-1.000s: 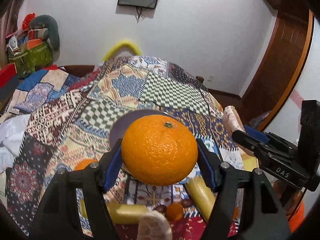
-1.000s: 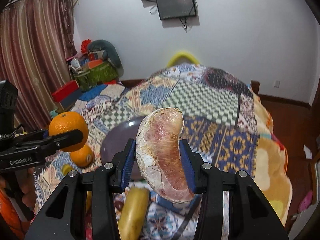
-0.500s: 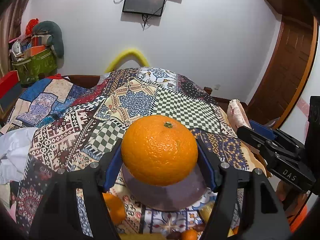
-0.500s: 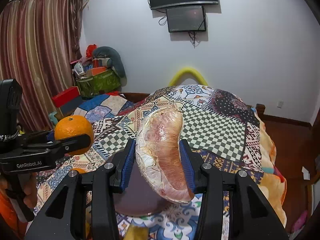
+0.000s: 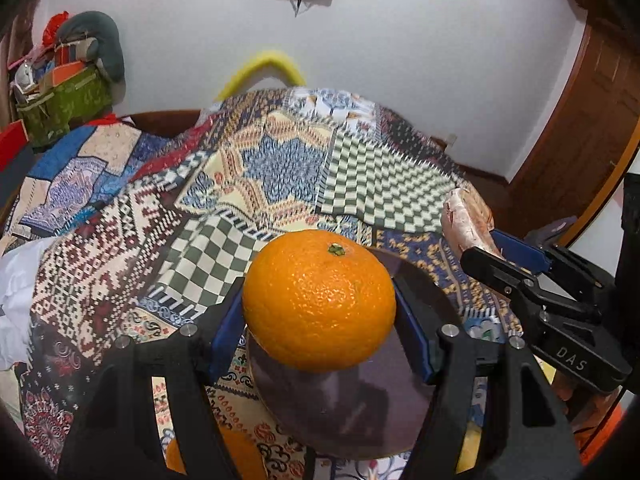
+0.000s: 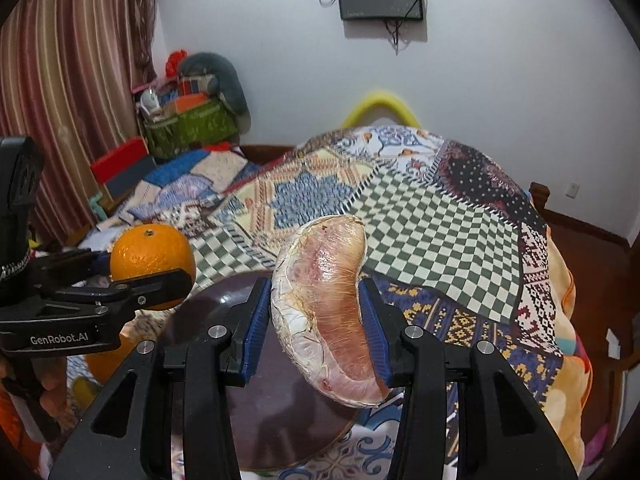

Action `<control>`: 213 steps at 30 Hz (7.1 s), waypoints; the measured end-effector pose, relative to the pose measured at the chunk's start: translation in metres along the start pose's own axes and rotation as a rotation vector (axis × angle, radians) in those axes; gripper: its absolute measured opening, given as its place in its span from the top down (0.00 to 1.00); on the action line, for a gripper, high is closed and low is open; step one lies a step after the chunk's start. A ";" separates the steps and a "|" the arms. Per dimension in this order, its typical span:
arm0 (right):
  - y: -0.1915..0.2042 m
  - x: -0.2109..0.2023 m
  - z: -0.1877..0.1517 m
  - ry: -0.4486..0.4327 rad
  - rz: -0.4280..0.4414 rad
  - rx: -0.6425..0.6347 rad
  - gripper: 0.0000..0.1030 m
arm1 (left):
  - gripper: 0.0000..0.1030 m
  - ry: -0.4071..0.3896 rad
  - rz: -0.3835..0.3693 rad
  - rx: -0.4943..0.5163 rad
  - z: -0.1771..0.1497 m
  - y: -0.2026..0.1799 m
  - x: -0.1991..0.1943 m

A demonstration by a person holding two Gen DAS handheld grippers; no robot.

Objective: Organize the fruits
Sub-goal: 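Carry both fruits to the purple plate and release them onto it, then grasp the yellow corn cob with the right tool and lift it, then grasp the large orange with the left tool while the right tool carries the corn to the plate, then release the orange and corn cob onto the plate with both tools, then grasp the pomelo segment with the left tool while the right tool grasps an orange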

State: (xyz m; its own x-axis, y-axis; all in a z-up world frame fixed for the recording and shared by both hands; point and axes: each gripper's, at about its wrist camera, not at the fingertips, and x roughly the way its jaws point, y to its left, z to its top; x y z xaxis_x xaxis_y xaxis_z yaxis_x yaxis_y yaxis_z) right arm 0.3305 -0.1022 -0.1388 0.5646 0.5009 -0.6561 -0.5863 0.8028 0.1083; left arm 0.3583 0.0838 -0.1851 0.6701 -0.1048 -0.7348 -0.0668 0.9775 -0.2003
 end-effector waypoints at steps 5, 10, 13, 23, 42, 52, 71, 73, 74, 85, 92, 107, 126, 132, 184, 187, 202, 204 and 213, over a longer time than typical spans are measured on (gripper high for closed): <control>0.000 0.020 -0.005 0.064 0.007 -0.027 0.60 | 0.34 0.072 -0.015 -0.036 -0.002 0.010 0.025; -0.003 0.046 -0.010 0.145 0.020 -0.042 0.60 | 0.34 0.105 0.010 -0.040 0.000 0.012 0.043; -0.004 0.056 -0.013 0.180 0.030 -0.048 0.60 | 0.34 0.142 -0.010 -0.043 0.000 0.013 0.052; -0.008 0.068 -0.020 0.232 0.045 -0.032 0.59 | 0.33 0.195 -0.025 -0.020 -0.003 0.007 0.066; -0.004 -0.010 -0.004 0.135 0.011 0.031 0.58 | 0.32 0.044 -0.010 -0.036 0.001 0.013 -0.030; 0.021 -0.068 -0.008 0.060 -0.029 0.021 0.58 | 0.27 -0.028 0.023 -0.023 -0.014 0.024 -0.092; 0.046 -0.066 -0.092 0.233 -0.074 0.117 0.56 | 0.22 0.119 0.052 0.059 -0.081 0.052 -0.068; 0.047 -0.062 -0.102 0.258 -0.078 0.134 0.56 | 0.21 0.134 0.046 0.060 -0.085 0.054 -0.062; 0.048 -0.061 -0.105 0.266 -0.079 0.142 0.56 | 0.21 0.139 0.043 0.060 -0.087 0.055 -0.059; 0.051 -0.044 -0.118 0.322 -0.110 0.168 0.56 | 0.21 0.185 0.022 0.071 -0.099 0.062 -0.031; 0.049 -0.041 -0.121 0.310 -0.086 0.210 0.65 | 0.21 0.156 0.027 0.103 -0.097 0.059 -0.028; 0.044 -0.065 -0.106 0.209 -0.048 0.199 0.65 | 0.36 0.152 0.048 0.099 -0.097 0.048 -0.038; 0.025 -0.093 -0.067 0.045 0.018 0.149 0.66 | 0.36 0.029 0.025 0.064 -0.073 0.000 -0.082; 0.018 -0.091 -0.049 0.012 0.029 0.119 0.66 | 0.36 0.037 0.012 0.055 -0.068 -0.009 -0.072; 0.020 0.008 -0.007 0.145 0.085 0.021 0.65 | 0.34 0.066 -0.027 0.076 -0.051 -0.014 -0.029; 0.022 -0.010 -0.006 0.120 0.080 0.029 0.65 | 0.34 0.046 -0.018 0.078 -0.051 -0.016 -0.046; 0.039 -0.106 -0.030 0.034 0.053 0.018 0.62 | 0.31 -0.006 0.025 0.072 -0.082 -0.027 -0.130; 0.040 -0.114 -0.039 0.031 0.043 0.017 0.61 | 0.31 0.003 0.030 0.069 -0.090 -0.029 -0.136; 0.034 -0.143 -0.077 0.023 0.009 0.074 0.61 | 0.31 0.055 0.027 0.069 -0.127 -0.040 -0.145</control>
State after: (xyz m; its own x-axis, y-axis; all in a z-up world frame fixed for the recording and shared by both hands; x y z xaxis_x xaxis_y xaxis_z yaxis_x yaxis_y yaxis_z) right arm 0.1851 -0.1713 -0.0987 0.5455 0.5018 -0.6713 -0.5465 0.8202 0.1690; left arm 0.1703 0.0367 -0.1530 0.6273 -0.0861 -0.7740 -0.0321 0.9902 -0.1361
